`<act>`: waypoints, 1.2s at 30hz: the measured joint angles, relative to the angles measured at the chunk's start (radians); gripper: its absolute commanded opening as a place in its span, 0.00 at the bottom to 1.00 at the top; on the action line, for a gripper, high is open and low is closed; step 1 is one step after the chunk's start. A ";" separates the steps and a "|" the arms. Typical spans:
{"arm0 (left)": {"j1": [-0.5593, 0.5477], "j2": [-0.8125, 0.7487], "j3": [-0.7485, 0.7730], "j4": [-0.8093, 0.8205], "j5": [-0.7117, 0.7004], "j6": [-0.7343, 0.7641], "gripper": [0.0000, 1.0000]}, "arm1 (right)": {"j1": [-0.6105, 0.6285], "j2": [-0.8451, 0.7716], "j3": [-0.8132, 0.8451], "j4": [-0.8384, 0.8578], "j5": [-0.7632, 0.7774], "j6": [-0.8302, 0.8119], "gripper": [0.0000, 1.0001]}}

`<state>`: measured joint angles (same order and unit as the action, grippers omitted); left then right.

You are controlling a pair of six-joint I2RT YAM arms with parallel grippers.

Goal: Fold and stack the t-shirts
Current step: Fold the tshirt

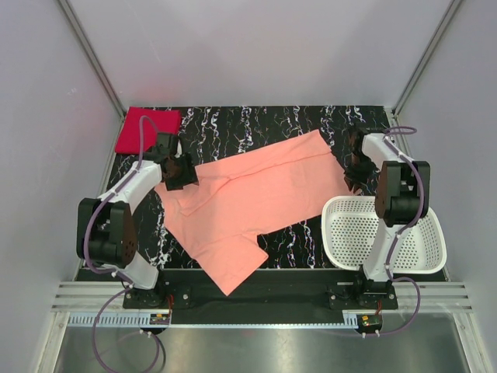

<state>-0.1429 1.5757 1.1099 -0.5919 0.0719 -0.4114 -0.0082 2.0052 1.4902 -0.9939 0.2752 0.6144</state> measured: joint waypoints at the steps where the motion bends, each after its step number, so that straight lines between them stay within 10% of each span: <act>1: 0.000 0.003 0.000 0.001 -0.001 0.002 0.61 | 0.001 -0.011 0.002 0.007 -0.004 -0.004 0.27; 10: 0.000 0.167 0.093 -0.032 -0.069 0.008 0.62 | 0.095 0.013 0.106 0.038 -0.063 -0.061 0.44; 36: -0.017 0.327 0.201 0.090 0.153 -0.008 0.55 | 0.182 0.048 0.142 0.092 -0.169 -0.102 0.45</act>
<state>-0.1600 1.9026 1.3113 -0.5022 0.2249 -0.4198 0.1741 2.0533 1.6325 -0.9024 0.1059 0.5121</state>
